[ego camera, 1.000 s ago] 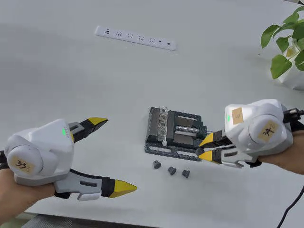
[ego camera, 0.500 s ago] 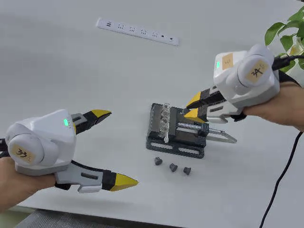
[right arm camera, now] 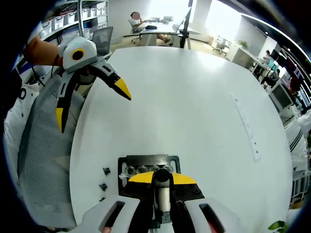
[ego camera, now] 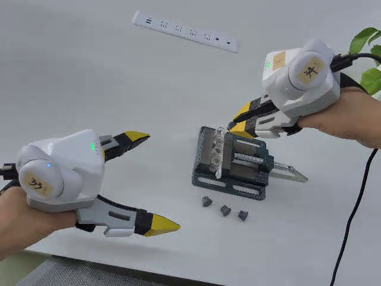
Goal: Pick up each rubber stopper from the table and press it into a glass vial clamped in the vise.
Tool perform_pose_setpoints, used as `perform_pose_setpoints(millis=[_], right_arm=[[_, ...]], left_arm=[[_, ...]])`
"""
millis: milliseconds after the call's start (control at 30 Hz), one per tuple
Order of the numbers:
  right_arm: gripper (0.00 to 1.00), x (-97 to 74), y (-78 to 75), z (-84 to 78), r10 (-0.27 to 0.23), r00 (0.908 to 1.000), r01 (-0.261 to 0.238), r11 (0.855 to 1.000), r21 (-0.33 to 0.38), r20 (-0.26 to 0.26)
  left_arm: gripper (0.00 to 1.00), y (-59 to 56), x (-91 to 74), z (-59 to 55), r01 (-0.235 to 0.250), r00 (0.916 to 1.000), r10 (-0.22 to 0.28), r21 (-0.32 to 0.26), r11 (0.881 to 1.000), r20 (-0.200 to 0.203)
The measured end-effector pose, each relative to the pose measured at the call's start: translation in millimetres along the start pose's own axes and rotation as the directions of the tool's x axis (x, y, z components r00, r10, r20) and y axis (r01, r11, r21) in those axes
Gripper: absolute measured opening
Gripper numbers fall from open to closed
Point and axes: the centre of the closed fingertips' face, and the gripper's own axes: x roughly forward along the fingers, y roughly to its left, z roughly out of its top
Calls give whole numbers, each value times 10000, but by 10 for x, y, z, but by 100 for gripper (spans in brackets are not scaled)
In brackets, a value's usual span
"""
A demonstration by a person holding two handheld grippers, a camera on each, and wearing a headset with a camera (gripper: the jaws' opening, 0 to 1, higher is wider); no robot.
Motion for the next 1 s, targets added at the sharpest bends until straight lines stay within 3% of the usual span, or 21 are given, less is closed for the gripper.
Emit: perform_pose_setpoints(millis=[267, 1000], right_arm=[[7, 160, -96, -27, 231, 9993, -226, 9996, 162, -284], [7, 250, -134, -73, 403, 9979, -395, 9991, 175, -516]], left_arm=[[99, 22, -5, 9, 20, 10000, -19, -16, 10000, 63], [98, 62, 13, 8, 89, 9999, -87, -100, 9999, 138]])
